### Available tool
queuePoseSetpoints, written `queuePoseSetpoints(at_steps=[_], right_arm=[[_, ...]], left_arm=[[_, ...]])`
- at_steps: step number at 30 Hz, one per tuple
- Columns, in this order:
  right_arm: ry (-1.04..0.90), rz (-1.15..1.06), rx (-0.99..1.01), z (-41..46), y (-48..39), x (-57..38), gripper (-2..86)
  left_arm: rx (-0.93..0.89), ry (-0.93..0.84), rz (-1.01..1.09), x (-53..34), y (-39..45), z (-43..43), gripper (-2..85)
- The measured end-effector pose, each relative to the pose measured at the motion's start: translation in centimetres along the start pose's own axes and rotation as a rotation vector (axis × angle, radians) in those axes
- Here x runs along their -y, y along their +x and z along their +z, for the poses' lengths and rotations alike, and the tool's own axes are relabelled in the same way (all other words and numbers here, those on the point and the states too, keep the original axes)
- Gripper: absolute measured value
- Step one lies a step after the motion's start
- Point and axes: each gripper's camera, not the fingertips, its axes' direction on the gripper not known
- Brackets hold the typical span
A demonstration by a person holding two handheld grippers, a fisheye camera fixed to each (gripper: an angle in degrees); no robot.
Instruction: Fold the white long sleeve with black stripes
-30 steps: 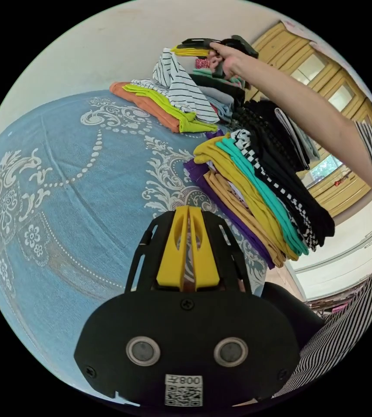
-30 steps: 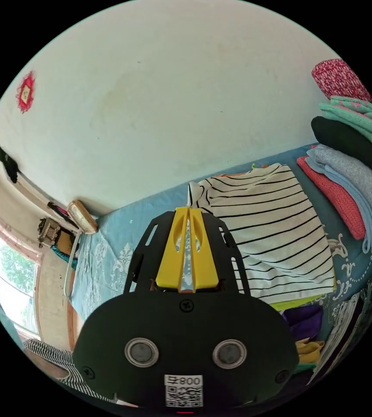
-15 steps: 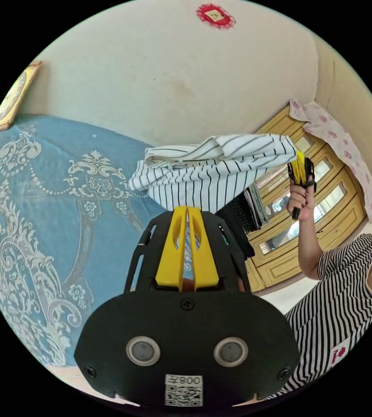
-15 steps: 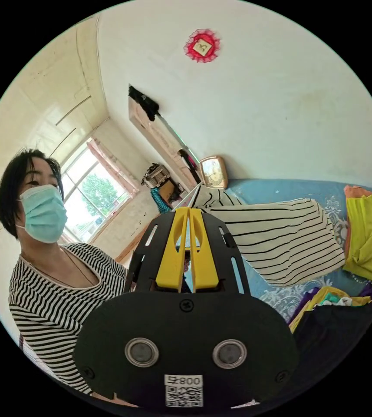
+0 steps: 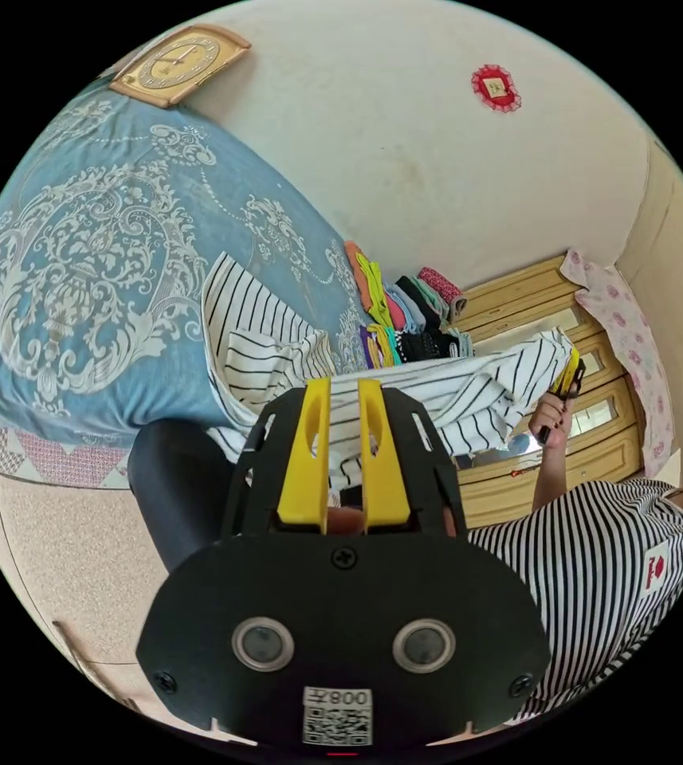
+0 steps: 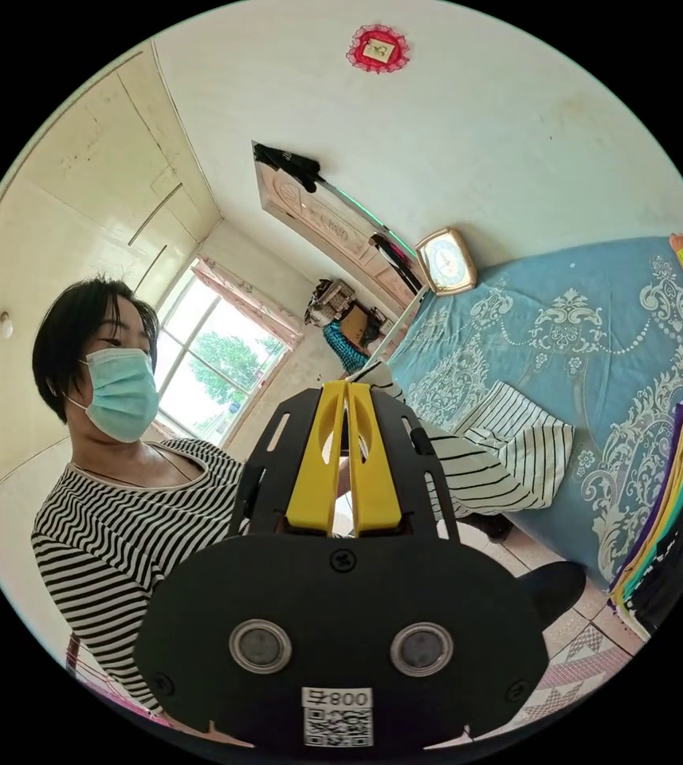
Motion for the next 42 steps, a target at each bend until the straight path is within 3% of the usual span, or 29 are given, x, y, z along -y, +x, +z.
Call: queuePoseSetpoints(at_steps=[4,11,25,29,42], right_arm=[[0.009,-0.057,0.005,1.3,-2.0,-2.3,0.0],[0.003,-0.098,-0.031,3.3,-3.9,-6.0,0.1],[0.011,-0.094,-0.020,6.4,-4.5,-13.7,0.1],[0.004,-0.097,-0.021,7.0,-4.7,-15.3,0.1],[0.080,-0.080,-0.073,5.0,-5.5,-22.7,0.1]], left_arm=[[0.008,-0.039,-0.042,-1.8,-0.6,-3.0,7.5],[-0.174,-0.077,-0.246,-2.1,-3.1,-4.8,8.9],[-0.446,0.013,-0.617,-3.4,-6.0,-9.4,6.9],[-0.478,0.047,-0.600,-3.1,-4.6,-11.6,2.5],[-0.606,0.209,-0.490,-3.7,3.0,-21.4,0.6]])
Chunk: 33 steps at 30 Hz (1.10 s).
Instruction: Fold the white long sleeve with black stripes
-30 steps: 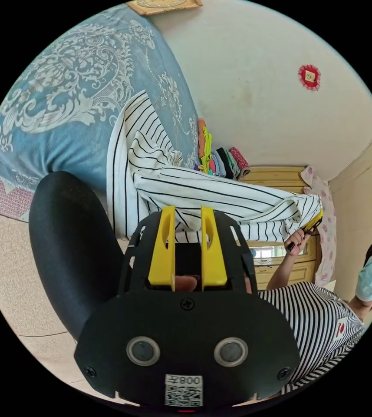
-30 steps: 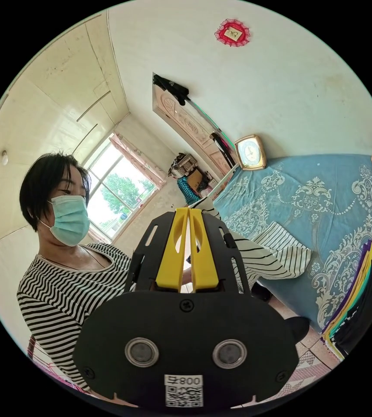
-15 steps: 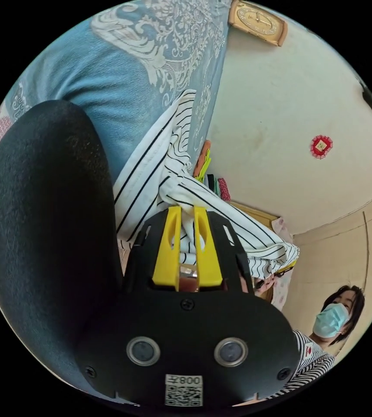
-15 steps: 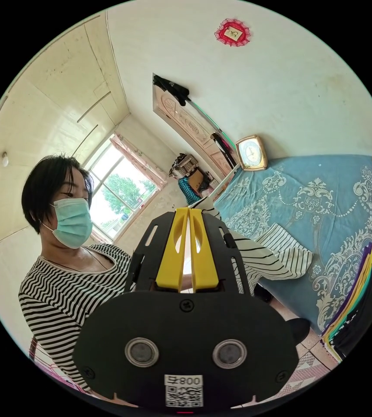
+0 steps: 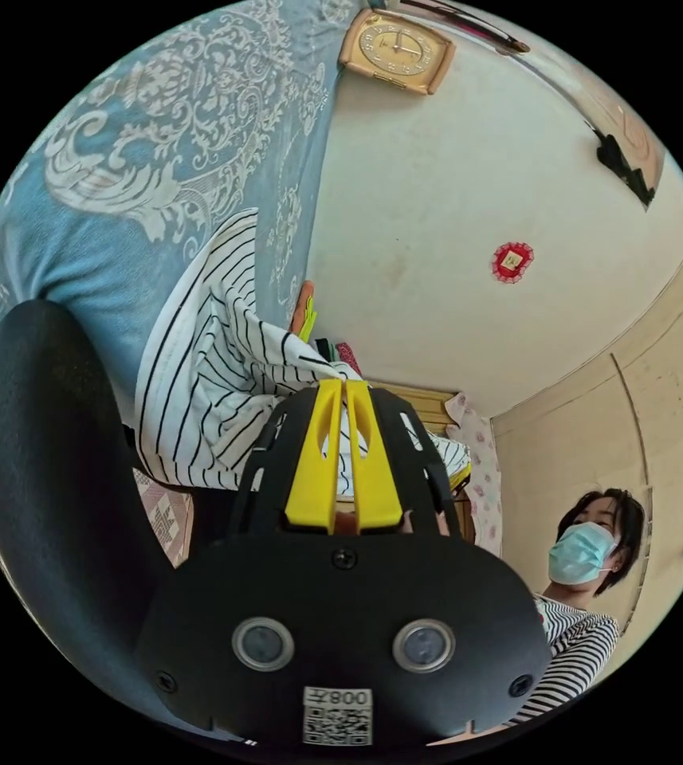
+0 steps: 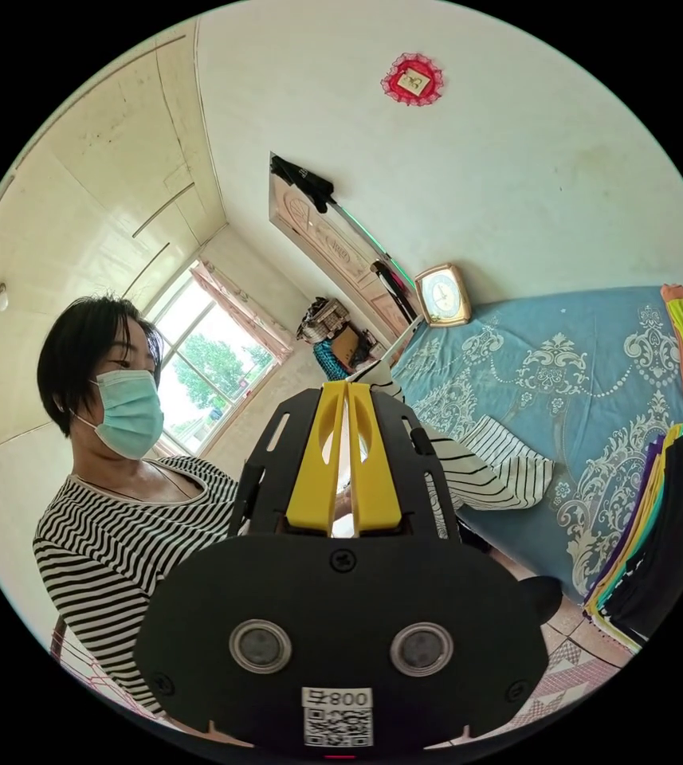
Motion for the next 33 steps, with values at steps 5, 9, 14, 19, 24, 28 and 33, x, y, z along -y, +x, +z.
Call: queuePoseSetpoints(at_steps=[5,9,14,19,24,28,33], right_arm=[[0.038,-0.008,-0.016,-1.8,-0.9,-2.5,0.1],[0.068,-0.023,-0.036,-3.7,-2.1,-4.6,0.1],[0.106,-0.044,-0.047,-6.0,-3.4,-6.8,0.1],[0.133,-0.072,-0.047,-8.1,-5.1,-9.1,0.1],[0.155,-0.102,-0.059,-10.3,-6.7,-10.7,0.1],[0.184,-0.137,-0.068,-12.5,-8.4,-11.7,0.1],[0.219,-0.191,-0.066,-15.0,-10.8,-12.9,0.1]], left_arm=[[-0.081,0.025,0.091,-2.3,6.1,-1.1,0.6],[-0.124,0.037,0.173,-4.0,10.7,-1.8,0.4],[-0.179,0.052,0.313,-6.9,18.2,-2.8,0.4],[-0.196,0.045,0.427,-10.1,24.7,-3.1,0.3],[-0.198,0.036,0.537,-13.4,31.1,-3.2,0.3],[-0.213,0.026,0.641,-16.7,36.8,-2.9,0.4],[-0.220,0.008,0.759,-21.0,42.9,-2.6,0.4]])
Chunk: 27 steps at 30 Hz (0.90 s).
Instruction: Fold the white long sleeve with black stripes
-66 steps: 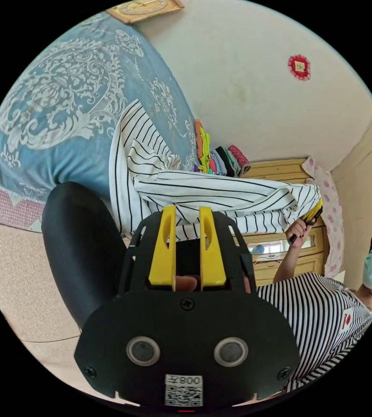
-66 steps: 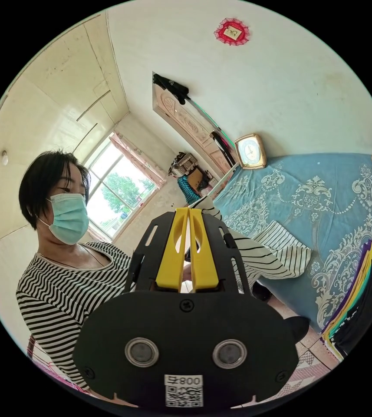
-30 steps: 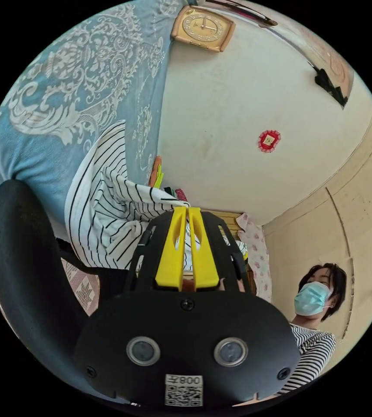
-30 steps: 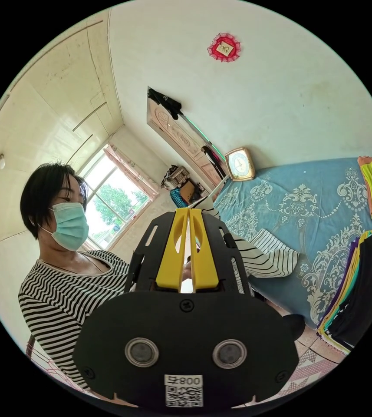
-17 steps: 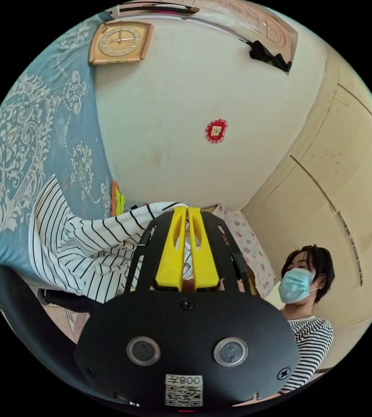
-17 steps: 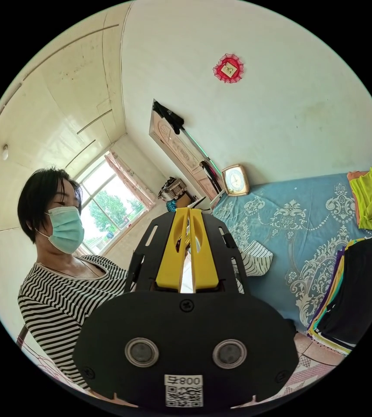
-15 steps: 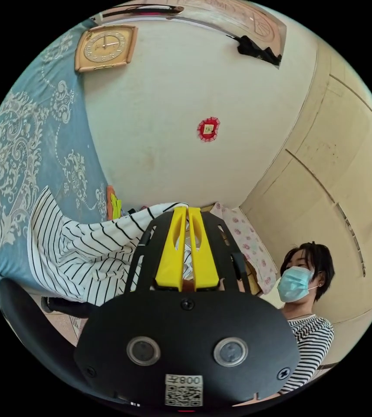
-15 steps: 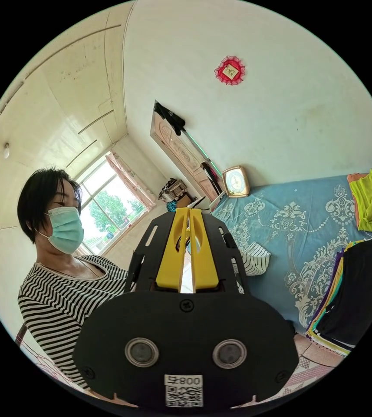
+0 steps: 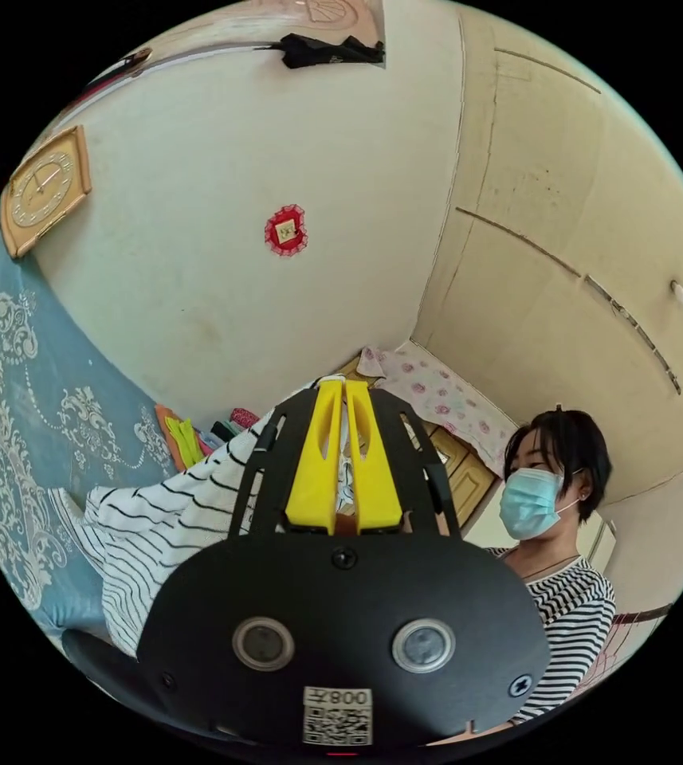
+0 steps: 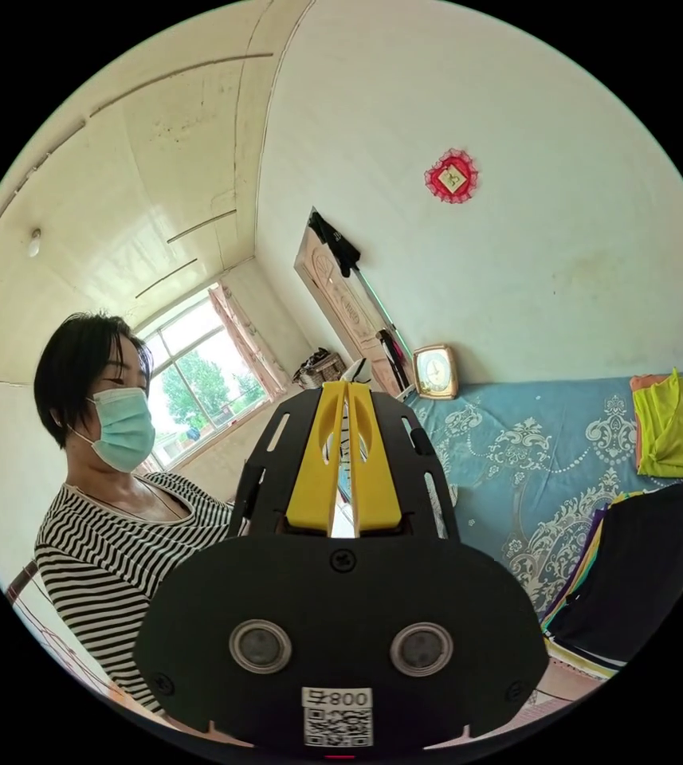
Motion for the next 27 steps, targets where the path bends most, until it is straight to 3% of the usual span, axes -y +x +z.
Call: queuePoseSetpoints(at_steps=[17,27], right_arm=[[0.167,-0.293,-0.017,-10.3,-11.5,-0.1,0.1],[0.167,-0.397,-0.019,-11.3,-14.6,1.2,0.1]], left_arm=[[0.038,-0.025,0.529,-1.2,27.5,3.1,0.3],[0.103,0.047,0.697,-2.2,35.5,2.1,0.3]])
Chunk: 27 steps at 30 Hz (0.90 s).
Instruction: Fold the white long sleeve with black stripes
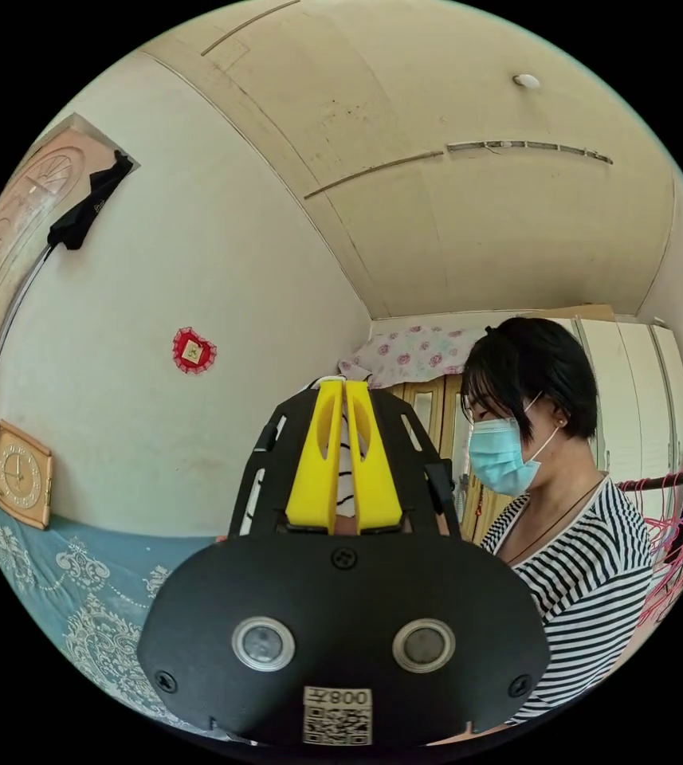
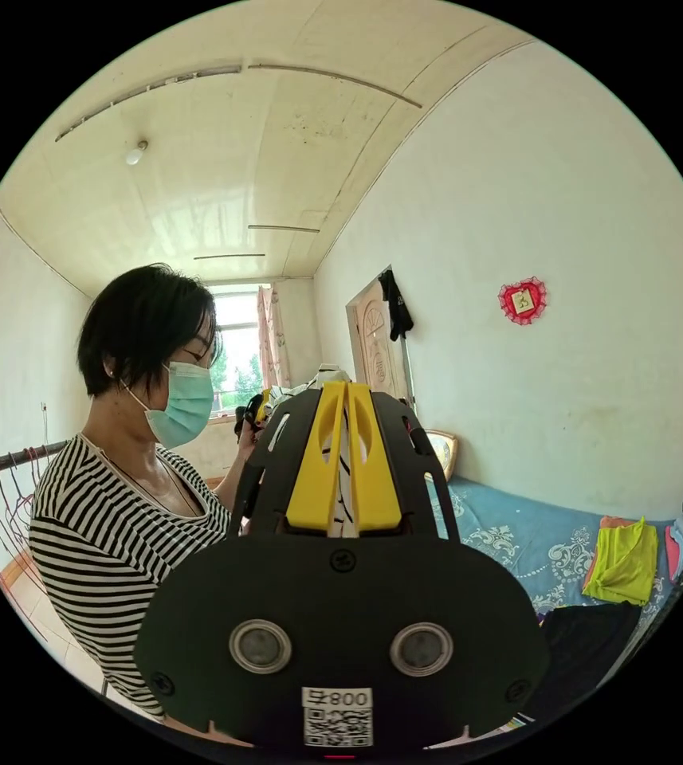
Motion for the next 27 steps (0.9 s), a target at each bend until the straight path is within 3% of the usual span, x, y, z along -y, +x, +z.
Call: queuePoseSetpoints(at_steps=[18,27], right_arm=[[0.042,-0.100,-0.017,2.5,4.9,5.6,0.1],[-0.039,-0.076,-0.086,11.1,17.0,11.9,0.1]], left_arm=[[0.096,0.049,0.236,1.9,1.3,-0.8,0.4],[0.177,-0.054,0.059,4.7,-13.7,5.9,0.3]])
